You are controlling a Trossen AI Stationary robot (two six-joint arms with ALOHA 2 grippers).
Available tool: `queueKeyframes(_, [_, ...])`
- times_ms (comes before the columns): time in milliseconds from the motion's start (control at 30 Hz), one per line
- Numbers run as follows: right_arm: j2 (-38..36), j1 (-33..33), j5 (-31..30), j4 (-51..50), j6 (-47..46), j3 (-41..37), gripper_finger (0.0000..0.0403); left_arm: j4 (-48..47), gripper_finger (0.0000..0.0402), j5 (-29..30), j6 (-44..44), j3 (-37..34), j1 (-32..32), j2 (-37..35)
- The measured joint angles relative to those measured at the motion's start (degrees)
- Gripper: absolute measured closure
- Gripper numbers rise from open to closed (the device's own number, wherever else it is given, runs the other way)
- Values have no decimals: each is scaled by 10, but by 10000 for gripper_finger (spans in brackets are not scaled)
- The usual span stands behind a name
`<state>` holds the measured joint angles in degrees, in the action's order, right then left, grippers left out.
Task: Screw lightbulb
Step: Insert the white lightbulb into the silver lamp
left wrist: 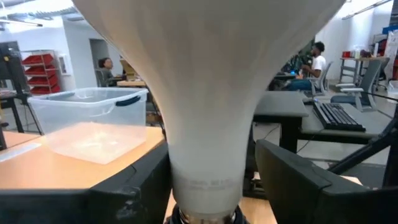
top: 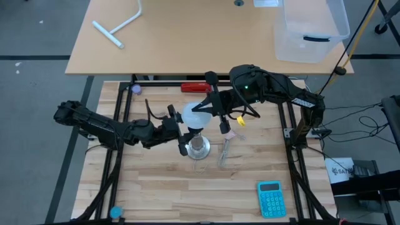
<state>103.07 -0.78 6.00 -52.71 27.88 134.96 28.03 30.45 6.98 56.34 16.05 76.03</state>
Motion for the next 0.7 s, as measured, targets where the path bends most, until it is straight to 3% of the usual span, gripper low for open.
queueKeyframes(700, [1, -1, 0, 7, -4, -1, 403, 12, 164, 62, 76, 2, 44, -11])
